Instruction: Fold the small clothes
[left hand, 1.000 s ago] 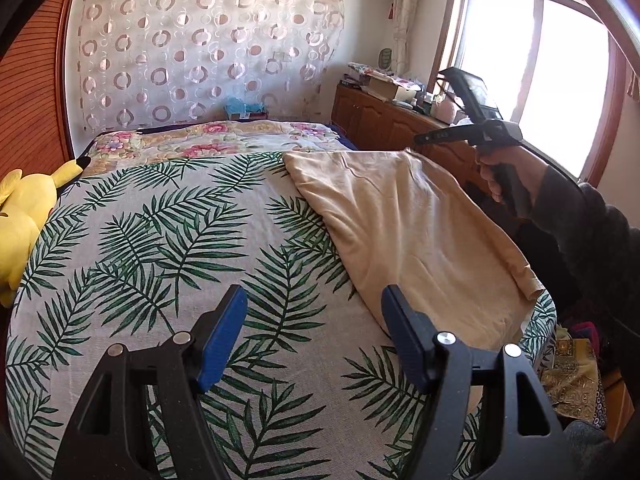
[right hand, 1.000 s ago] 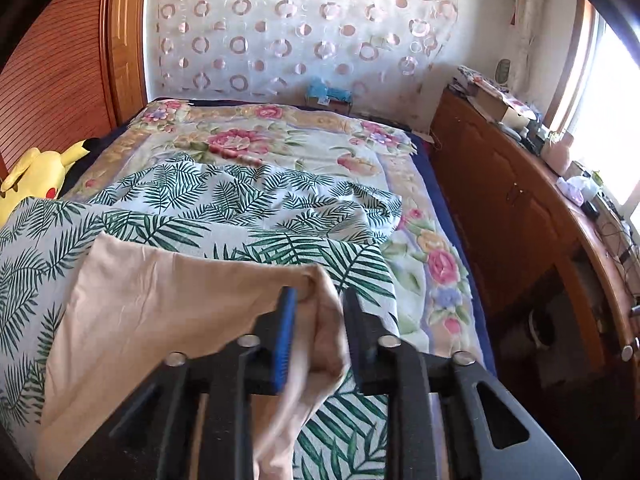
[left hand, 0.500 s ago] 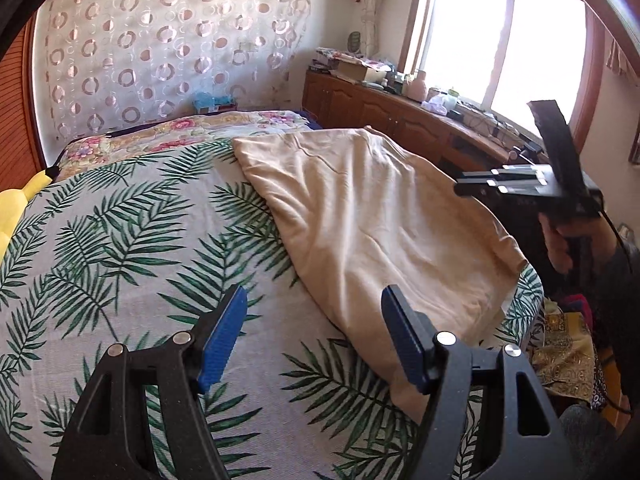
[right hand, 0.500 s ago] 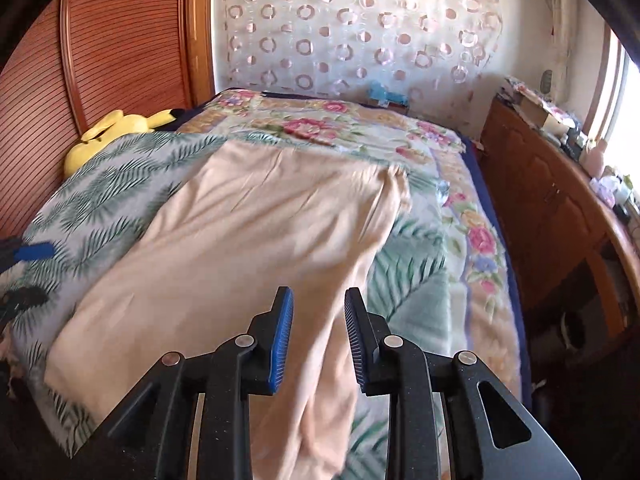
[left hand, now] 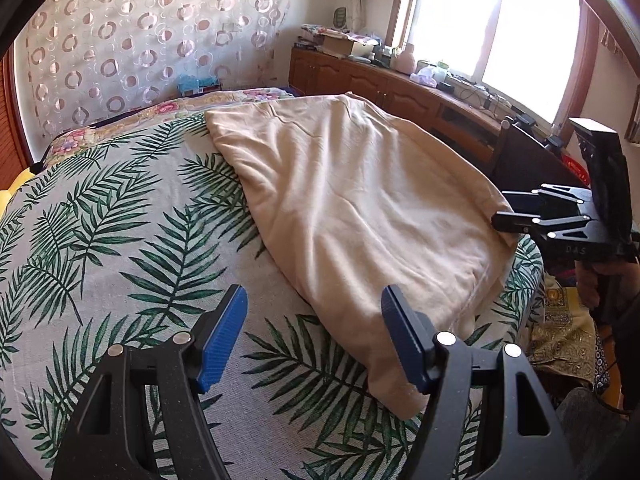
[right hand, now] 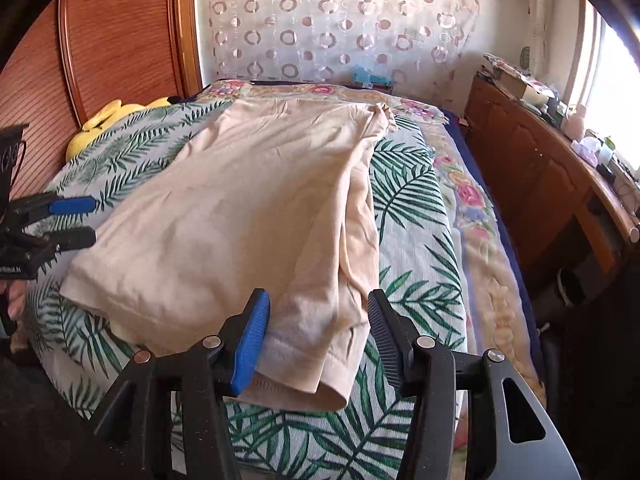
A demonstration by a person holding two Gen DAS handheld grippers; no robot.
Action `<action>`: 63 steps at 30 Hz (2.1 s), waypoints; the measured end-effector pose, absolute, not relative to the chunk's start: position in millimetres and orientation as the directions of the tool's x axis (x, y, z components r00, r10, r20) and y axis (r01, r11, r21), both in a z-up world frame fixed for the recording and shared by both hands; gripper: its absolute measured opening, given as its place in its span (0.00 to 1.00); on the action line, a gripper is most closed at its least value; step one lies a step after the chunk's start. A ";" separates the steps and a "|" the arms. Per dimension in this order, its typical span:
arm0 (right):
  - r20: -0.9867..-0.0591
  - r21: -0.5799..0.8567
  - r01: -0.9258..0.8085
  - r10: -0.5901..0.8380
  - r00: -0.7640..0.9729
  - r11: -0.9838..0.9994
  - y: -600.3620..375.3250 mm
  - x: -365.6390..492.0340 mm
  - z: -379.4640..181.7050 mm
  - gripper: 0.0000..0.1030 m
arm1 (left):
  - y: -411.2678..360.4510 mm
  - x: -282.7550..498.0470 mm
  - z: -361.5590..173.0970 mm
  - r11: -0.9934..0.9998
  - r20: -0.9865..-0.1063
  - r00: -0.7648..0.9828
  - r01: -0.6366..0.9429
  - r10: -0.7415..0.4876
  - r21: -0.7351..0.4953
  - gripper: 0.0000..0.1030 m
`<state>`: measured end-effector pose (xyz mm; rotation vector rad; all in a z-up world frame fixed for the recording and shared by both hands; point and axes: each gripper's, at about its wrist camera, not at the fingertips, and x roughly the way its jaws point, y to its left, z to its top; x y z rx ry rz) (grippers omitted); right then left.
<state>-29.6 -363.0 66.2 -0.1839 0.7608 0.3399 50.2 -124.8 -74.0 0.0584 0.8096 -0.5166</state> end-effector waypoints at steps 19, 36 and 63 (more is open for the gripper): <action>-0.723 -0.039 -0.341 0.209 0.658 0.939 -395.8 -49.8 68.8 0.02 | -133.0 41.5 -76.9 0.841 -0.725 0.508 0.510 -0.464 -0.181 0.68; -0.622 -0.025 -0.395 0.296 0.725 0.918 -370.8 -70.6 81.9 0.49 | -140.3 28.1 -89.0 0.826 -0.736 0.481 0.531 -0.476 -0.188 0.55; -0.702 -0.154 -0.503 0.264 0.661 0.851 -336.6 -58.9 53.3 0.60 | -147.0 47.6 4.5 0.758 -0.541 0.560 0.599 -0.627 -0.259 0.04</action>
